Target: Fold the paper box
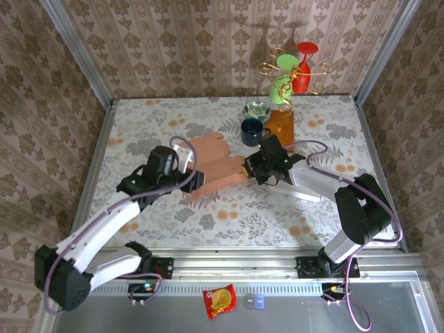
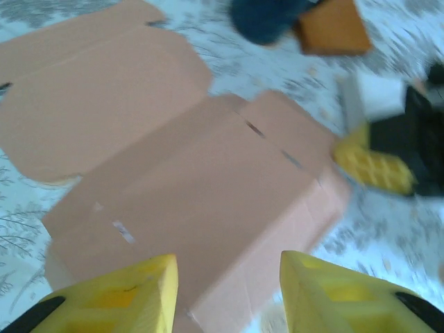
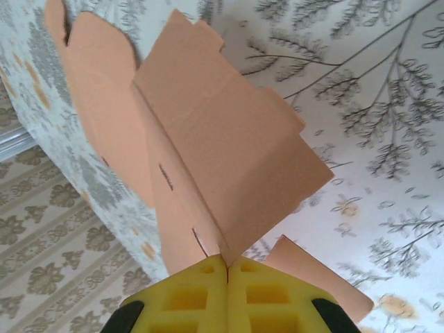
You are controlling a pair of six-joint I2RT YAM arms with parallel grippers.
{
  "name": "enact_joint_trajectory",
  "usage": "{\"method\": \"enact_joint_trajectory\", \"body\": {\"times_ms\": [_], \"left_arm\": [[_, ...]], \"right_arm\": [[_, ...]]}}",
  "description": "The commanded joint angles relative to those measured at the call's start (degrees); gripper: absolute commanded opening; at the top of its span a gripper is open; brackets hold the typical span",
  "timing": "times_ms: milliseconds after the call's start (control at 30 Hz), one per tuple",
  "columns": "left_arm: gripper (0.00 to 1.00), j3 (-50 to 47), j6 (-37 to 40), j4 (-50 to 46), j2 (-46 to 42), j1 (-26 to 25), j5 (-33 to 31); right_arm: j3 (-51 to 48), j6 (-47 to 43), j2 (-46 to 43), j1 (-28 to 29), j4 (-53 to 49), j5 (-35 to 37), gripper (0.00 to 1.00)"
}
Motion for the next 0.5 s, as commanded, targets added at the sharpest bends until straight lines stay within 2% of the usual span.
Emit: {"method": "enact_joint_trajectory", "body": {"times_ms": [0, 133, 167, 200, 367, 467], "left_arm": [[0.47, -1.4, 9.9, -5.0, -2.9, -6.1, -5.8], [0.51, -0.2, 13.6, -8.6, 1.1, -12.0, -14.4], [0.69, 0.3, 14.6, -8.9, 2.4, -13.4, -17.2], [0.99, 0.9, 15.5, -9.2, 4.0, -14.8, -20.9], [1.00, 3.3, 18.2, -9.2, 10.2, -16.4, -33.1], [1.00, 4.4, 19.0, -7.1, 11.3, -15.4, -35.9]], "right_arm": [[4.4, 1.8, -0.8, -1.2, -9.5, -3.3, 0.00], [9.6, 2.2, 0.3, -2.5, -14.7, -6.0, 0.00], [10.6, 2.2, 0.6, -2.7, -15.5, -6.6, 0.00], [11.7, 2.1, 0.9, -3.0, -16.5, -7.2, 0.00], [14.3, 1.5, 1.6, -3.9, -19.8, -9.5, 0.00], [14.6, 1.2, 1.1, -4.3, -21.0, -9.9, 0.00]]}}
